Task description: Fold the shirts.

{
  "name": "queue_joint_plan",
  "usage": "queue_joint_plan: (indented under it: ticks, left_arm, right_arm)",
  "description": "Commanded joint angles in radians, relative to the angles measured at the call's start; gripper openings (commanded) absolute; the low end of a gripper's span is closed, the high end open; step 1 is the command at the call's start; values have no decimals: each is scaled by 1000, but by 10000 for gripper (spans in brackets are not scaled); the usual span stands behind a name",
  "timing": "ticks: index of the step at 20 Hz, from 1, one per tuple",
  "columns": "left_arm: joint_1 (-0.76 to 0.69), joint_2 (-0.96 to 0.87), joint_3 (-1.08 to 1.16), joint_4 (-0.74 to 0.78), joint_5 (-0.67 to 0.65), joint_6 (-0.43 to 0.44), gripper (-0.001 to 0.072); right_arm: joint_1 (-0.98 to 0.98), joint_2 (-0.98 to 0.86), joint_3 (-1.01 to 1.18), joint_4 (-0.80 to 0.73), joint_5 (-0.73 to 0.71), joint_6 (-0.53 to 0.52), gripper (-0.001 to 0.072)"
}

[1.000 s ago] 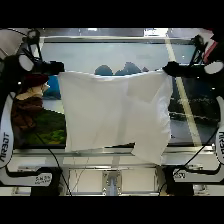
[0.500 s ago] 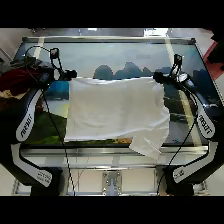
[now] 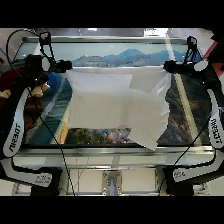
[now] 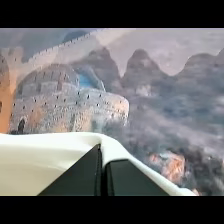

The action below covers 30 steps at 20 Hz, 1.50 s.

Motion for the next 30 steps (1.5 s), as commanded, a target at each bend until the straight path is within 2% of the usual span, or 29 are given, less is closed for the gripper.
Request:
queue_joint_plan:
  ticks: [1,5,10,20,21,22,23,24,27,30]
  left_arm:
    - [-23,17,-85,4,-153,29,12]
    - [-27,16,-233,8,-109,0,11]
    - [-27,14,-285,6,-32,-13,11]
    - [-28,-49,-287,-73,-57,1,12]
    - [-27,-48,-283,-73,-78,1,30]
    - [-27,-40,-283,-72,-93,4,138]
    - [-27,-27,-283,-71,-98,12,306]
    - [-27,-1,-283,-67,-97,12,355]
    - [-27,142,-283,-18,-95,11,355]
    - [-27,393,-286,40,-108,12,355]
  right_arm:
    - [-7,27,-13,-140,239,60,26]
    - [-7,53,-138,-238,307,78,26]
    - [-3,56,-317,-229,255,78,26]
    - [-3,56,-404,-211,199,80,29]
    - [-5,57,-403,-206,199,92,64]
    - [-5,57,-396,-206,199,102,236]
    - [-5,59,-382,-204,209,102,401]
    - [-5,67,-362,-204,227,103,414]
    - [-5,143,-272,-256,321,102,414]
    - [-5,317,-217,-445,330,145,413]
